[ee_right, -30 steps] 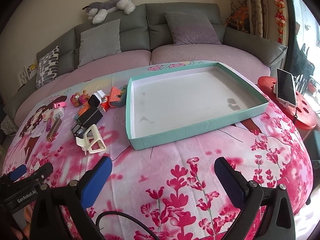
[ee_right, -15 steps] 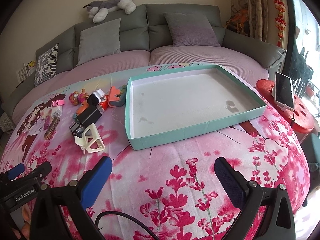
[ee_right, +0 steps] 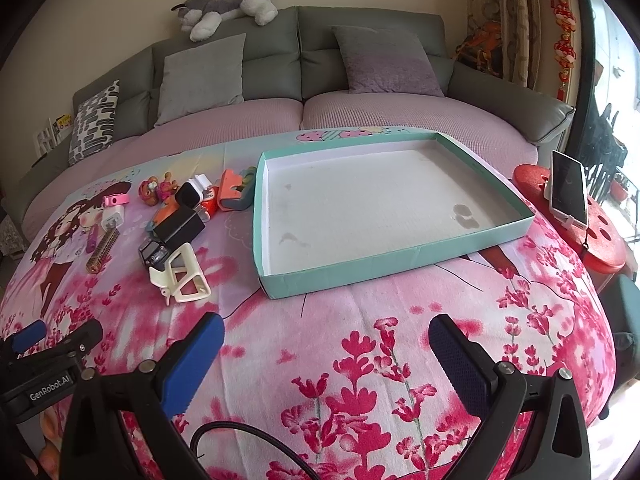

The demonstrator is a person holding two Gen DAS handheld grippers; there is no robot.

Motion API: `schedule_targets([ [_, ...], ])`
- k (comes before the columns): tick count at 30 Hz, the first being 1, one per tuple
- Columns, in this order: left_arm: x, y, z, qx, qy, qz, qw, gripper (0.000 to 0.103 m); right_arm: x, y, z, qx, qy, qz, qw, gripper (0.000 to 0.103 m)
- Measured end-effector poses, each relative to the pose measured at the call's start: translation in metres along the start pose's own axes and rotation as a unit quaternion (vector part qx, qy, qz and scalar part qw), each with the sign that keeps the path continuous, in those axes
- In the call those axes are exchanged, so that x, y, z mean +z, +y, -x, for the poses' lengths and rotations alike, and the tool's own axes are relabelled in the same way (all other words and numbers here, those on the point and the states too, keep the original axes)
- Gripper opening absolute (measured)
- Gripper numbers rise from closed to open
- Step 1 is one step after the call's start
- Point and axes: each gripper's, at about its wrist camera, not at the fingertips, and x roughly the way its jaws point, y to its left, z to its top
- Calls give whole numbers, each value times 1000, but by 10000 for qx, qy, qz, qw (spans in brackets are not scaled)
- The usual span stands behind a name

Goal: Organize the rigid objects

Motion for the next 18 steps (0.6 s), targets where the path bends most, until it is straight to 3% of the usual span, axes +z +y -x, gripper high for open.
schedule_targets([
  [18,-2,-1,-1,-5,17,-15,10000,103,0,3,0,-39,5,65,10000,103],
])
